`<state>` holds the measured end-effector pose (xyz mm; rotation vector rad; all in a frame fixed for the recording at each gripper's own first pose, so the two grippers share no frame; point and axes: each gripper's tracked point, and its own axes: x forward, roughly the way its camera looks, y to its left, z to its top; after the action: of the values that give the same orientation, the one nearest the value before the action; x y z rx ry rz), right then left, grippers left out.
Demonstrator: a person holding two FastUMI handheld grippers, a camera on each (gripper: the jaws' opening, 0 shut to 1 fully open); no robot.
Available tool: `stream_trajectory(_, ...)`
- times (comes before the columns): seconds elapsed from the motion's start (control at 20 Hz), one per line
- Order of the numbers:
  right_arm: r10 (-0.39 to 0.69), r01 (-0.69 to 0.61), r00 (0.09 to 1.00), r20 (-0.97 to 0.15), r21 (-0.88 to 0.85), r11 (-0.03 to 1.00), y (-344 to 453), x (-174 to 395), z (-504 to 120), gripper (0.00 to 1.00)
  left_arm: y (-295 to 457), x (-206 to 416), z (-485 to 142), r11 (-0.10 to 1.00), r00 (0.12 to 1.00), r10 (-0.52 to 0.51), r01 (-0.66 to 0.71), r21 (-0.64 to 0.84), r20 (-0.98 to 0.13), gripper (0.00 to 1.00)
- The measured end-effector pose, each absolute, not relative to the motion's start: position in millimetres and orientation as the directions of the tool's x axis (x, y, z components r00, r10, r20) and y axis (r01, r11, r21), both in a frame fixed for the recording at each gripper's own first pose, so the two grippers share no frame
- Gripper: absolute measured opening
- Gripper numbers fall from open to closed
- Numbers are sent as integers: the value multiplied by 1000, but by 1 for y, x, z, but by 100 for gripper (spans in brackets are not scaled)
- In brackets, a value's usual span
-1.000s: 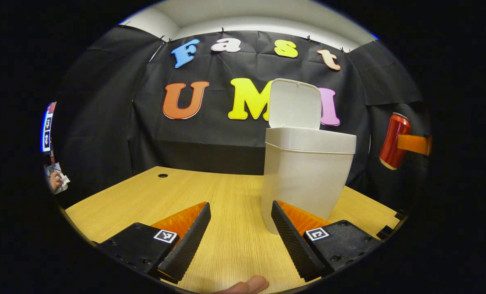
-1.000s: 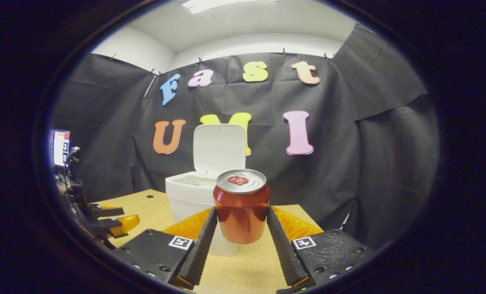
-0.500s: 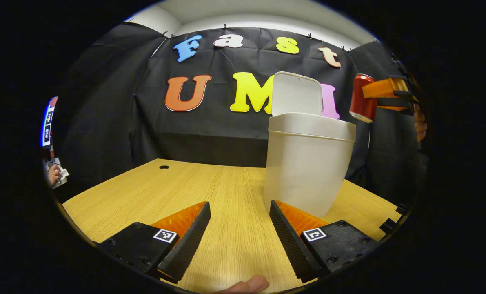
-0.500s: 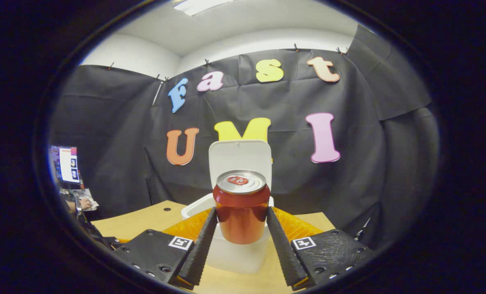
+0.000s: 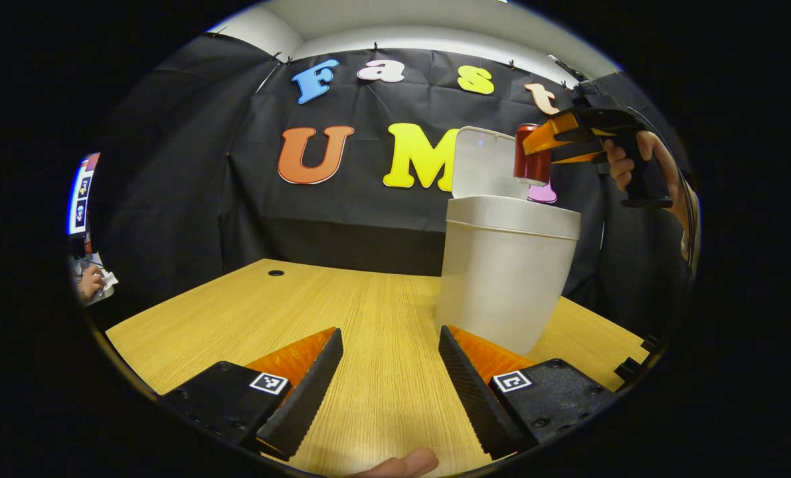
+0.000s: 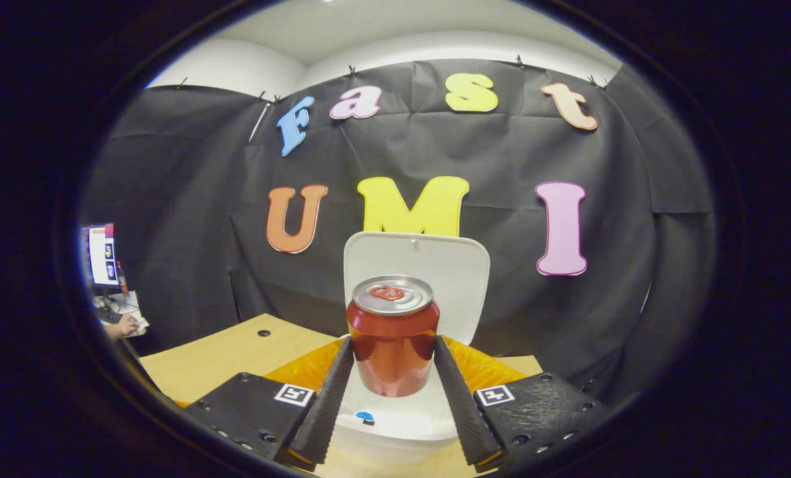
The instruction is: Press the lid of the desktop garbage bin to open it, pick up the crumpled paper on the desktop and throw it into the bin, then pick up the pop can on the desktop and drop it into the bin, and finally close the garbage bin lid.
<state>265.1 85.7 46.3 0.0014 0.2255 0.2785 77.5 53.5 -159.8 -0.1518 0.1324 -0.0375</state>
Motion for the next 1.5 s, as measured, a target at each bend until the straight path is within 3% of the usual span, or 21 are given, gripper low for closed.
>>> stream_trajectory(0.15, 267, -266, 929, -257, 41, 963, 91, 276, 36, 74, 65, 73, -152, 985, 992, -16, -6, -174, -122, 96)
stream_trajectory(0.4, 233, -233, 923, -305, 37, 972, 87, 292, 15, 74, 56, 76, -168, 979, 984, -57, 22, -202, -166, 95)
stream_trajectory(0.8, 229, -228, 926, -301, 40, 973, 82, 308, 12, 77, 60, 79, -173, 979, 983, -58, 22, -201, -175, 96)
stream_trajectory(1.15, 252, -243, 941, -226, 66, 968, 77, 314, 51, 77, 68, 79, -178, 985, 981, -34, 1, -172, -188, 95)
stream_trajectory(1.5, 228, -219, 972, -51, 134, 966, 69, 334, 132, 76, 65, 84, -188, 997, 982, -44, 31, -68, -186, 96)
